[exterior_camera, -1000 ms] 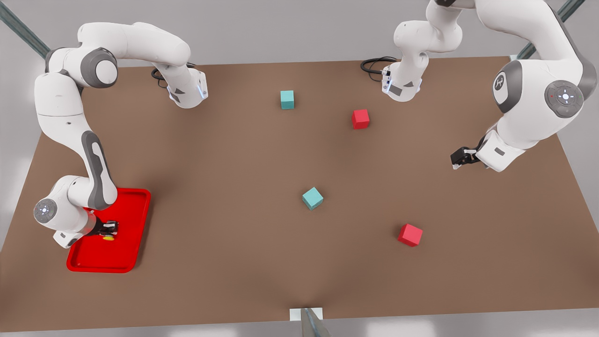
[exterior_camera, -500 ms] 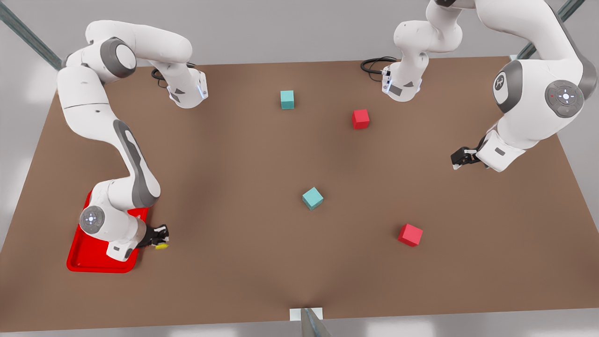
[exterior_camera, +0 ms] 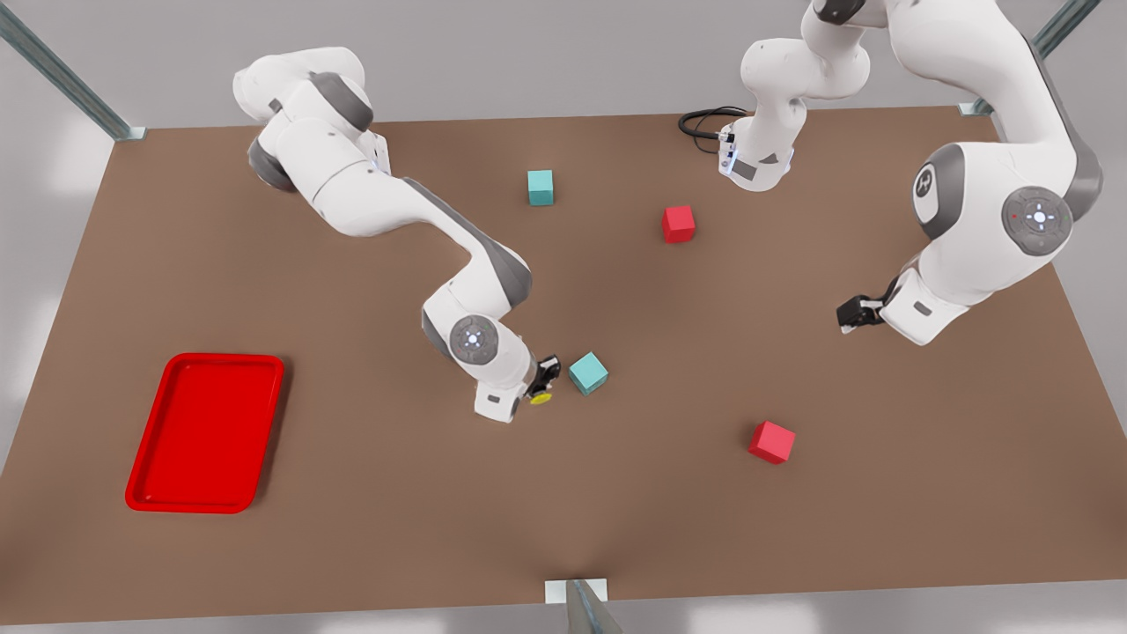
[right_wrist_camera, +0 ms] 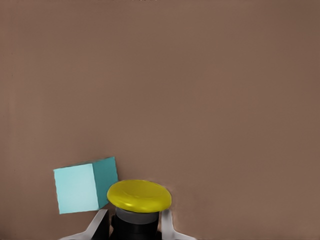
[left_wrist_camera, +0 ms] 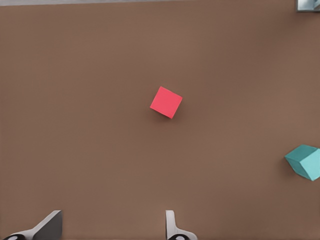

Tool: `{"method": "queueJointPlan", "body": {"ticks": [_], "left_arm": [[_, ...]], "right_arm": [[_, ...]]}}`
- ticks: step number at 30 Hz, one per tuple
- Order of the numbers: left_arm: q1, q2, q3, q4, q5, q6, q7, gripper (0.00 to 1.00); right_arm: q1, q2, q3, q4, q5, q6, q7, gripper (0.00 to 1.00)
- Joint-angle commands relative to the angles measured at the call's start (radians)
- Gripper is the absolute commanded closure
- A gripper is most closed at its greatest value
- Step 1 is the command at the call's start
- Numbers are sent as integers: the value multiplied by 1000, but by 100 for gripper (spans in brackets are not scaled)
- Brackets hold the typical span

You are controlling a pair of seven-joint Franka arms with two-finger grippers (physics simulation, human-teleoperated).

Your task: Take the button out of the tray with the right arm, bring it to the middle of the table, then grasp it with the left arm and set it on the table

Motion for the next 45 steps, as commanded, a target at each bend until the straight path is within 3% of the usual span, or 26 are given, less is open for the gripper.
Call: {"method": "queueJointPlan", "body": {"ticks": [1,6,11,17,23,28,30,34,35,36,38,39,40,41,42,45], "left_arm": [[-5,0,0,1,1,7,-1,0],[-12,6,0,1,1,7,-6,0],[-29,19,0,1,1,9,-6,0],[-31,36,0,4,1,29,-7,0],[-31,42,0,4,1,41,-7,0],[-31,43,0,4,1,41,-7,0],[-31,43,0,4,2,41,-7,0],[-31,43,0,4,1,41,-7,0],[-32,43,-1,4,2,41,-7,0],[-32,42,-1,4,2,42,-7,0],[-121,57,-3,4,-10,30,-11,0],[-215,83,-10,4,-27,7,-30,0],[-337,128,-10,-4,-76,-7,-127,0],[-420,166,-10,-30,-99,56,-204,0],[-496,164,-10,-157,-104,252,-332,0],[-580,163,-9,-344,-110,507,-449,0]], "right_arm": [[66,16,-8,58,53,-70,859,62],[195,87,-30,205,74,-70,1036,61],[319,151,-104,300,106,-65,1169,61],[389,211,-147,311,108,-19,1172,60],[455,263,-246,314,108,-19,1048,59],[468,275,-249,316,108,-16,1022,56],[468,275,-249,316,108,-13,1023,0],[463,271,-248,317,108,-2,1008,0],[422,205,-242,306,100,126,1010,0],[402,133,-245,303,102,117,979,0],[163,-137,-246,296,103,-392,364,0],[78,-353,-344,109,62,-515,94,0],[-132,-644,-364,-326,47,-356,-180,0],[-265,-746,-364,-458,50,-306,-322,0],[-308,-745,-364,-447,50,-317,-324,0],[-310,-673,-366,-361,42,-380,-258,0]]}}
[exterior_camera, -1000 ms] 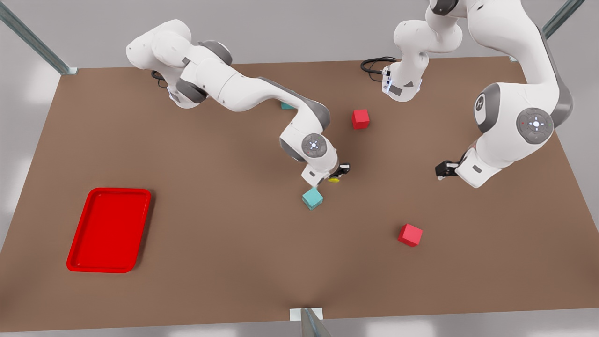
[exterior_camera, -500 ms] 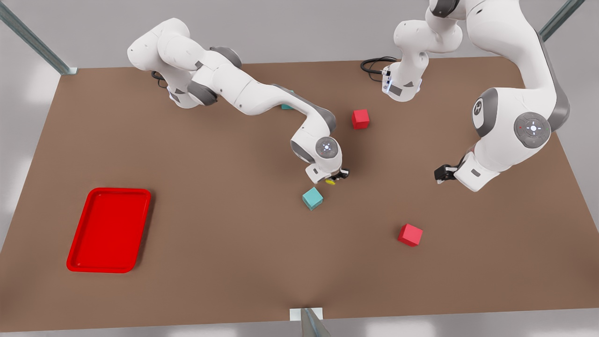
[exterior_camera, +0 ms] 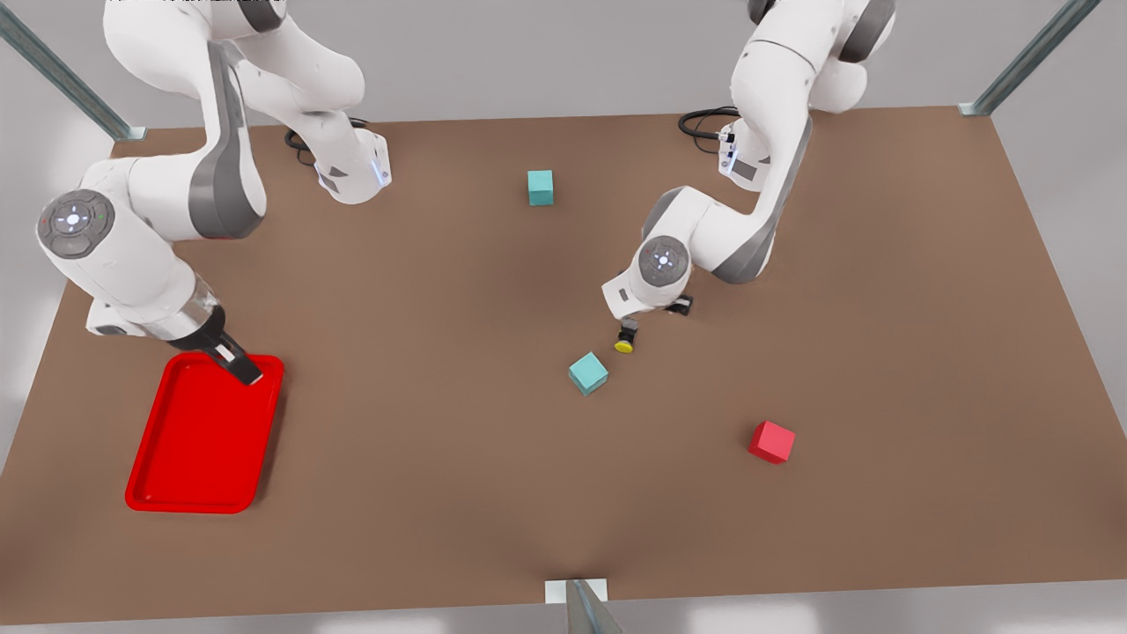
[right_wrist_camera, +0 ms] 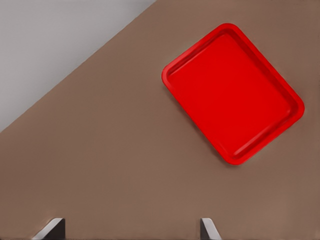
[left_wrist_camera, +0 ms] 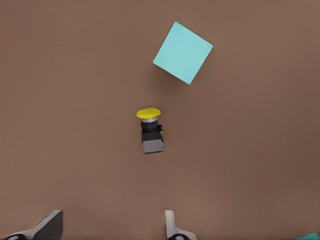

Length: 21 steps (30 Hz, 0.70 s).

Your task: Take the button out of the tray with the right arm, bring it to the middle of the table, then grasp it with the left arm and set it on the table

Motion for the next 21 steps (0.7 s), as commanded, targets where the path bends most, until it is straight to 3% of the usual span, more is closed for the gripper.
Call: {"method": "queueJointPlan", "body": {"ticks": [1,3,8,21], "left_arm": [[-43,2,1,-117,-50,405,-349,0],[-48,4,-2,-206,-45,549,-347,0],[-60,109,-4,-201,-4,761,-330,0],[-48,188,-2,-209,73,675,-257,0]], "right_arm": [[4,16,1,28,-2,-110,-762,0],[5,18,1,36,-4,-110,-762,0],[-21,22,-2,39,-9,-109,-763,0],[-15,22,-2,39,-12,-109,-757,0]]}}
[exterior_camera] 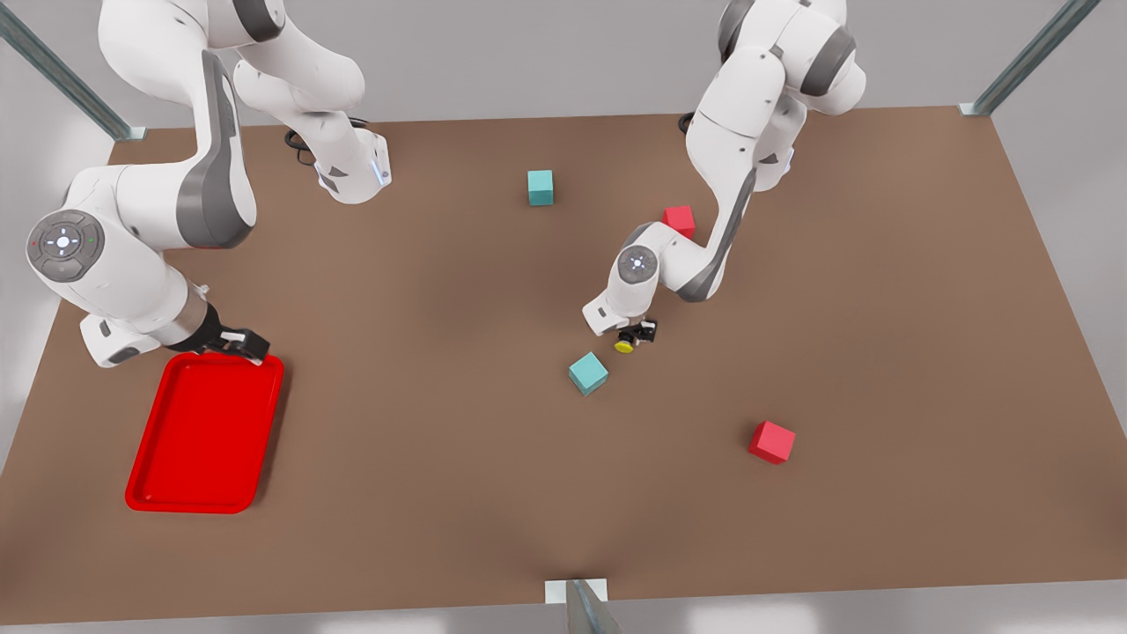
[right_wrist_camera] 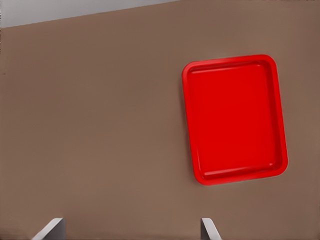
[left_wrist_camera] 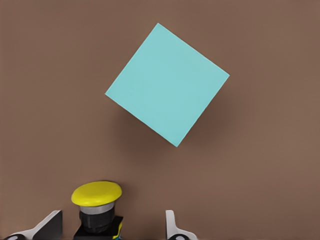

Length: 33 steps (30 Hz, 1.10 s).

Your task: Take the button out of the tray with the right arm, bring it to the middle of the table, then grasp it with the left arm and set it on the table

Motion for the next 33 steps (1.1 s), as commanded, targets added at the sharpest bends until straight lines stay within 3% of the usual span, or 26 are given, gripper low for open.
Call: {"method": "queueJointPlan", "body": {"ticks": [1,18,20,28,30,33], "left_arm": [[2,2,0,0,8,-44,-54,0],[19,45,-1,20,3,-58,-57,0],[19,45,-1,20,3,-58,-59,26],[19,39,0,20,3,-81,-57,40],[19,37,0,20,3,-87,-57,50],[19,33,2,21,3,-95,-59,58]], "right_arm": [[-1,-1,0,0,-1,-3,-235,0],[10,8,0,0,-1,-3,-233,0],[1,10,0,0,-1,-3,-236,0],[7,20,0,7,6,3,-232,0],[5,22,0,7,5,7,-236,0],[7,56,0,27,0,7,-232,0]]}}
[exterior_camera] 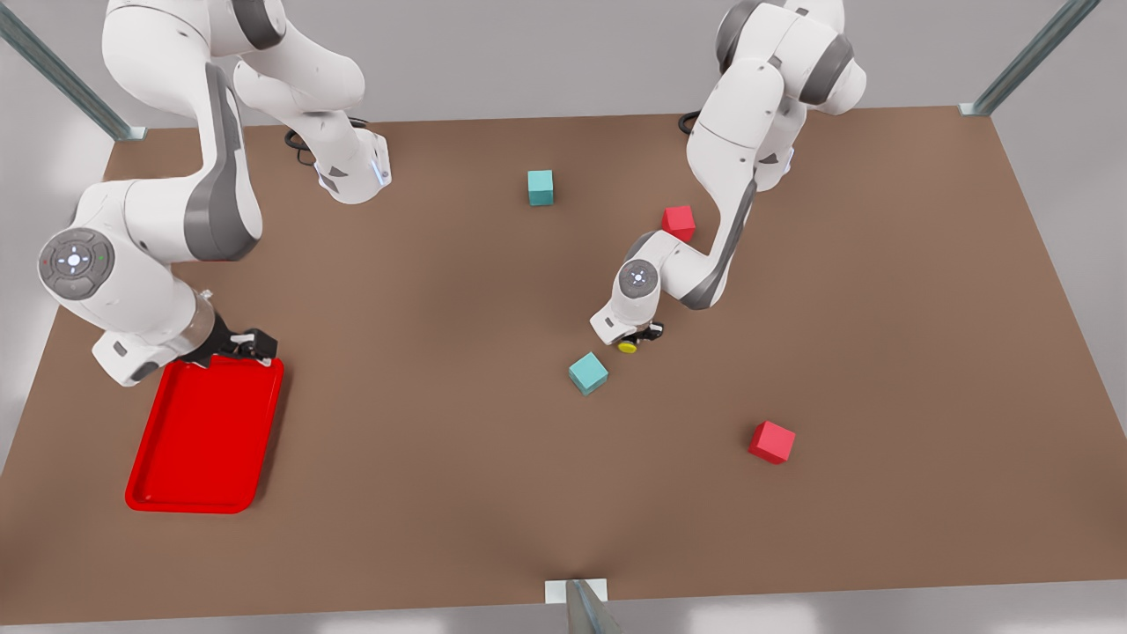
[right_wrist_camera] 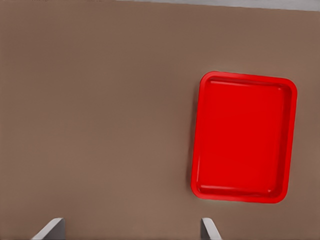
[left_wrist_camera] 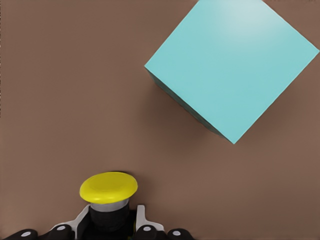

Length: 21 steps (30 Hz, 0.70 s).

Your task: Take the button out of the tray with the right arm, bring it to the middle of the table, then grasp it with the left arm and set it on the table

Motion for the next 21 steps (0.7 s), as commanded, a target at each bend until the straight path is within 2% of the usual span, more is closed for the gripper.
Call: {"method": "queueJointPlan", "body": {"ticks": [1,9,13,15,17,19,21], "left_arm": [[0,-1,0,1,-10,-21,8,58],[1,0,3,74,-13,-134,-1,58],[77,0,6,338,-19,-548,-98,58],[94,23,31,450,-57,-570,-514,58],[92,49,75,536,9,-562,-1027,58],[87,91,87,625,199,-562,-1421,58],[66,92,87,622,449,-596,-1700,58]], "right_arm": [[-5,14,0,5,-2,3,-36,0],[2,15,0,5,-3,3,-37,0],[0,15,0,5,-3,3,-37,0],[0,17,0,5,-5,3,-37,0],[3,18,0,5,-7,3,-37,0],[3,18,0,5,-7,4,-37,0],[3,18,0,5,-7,4,-37,0]]}}
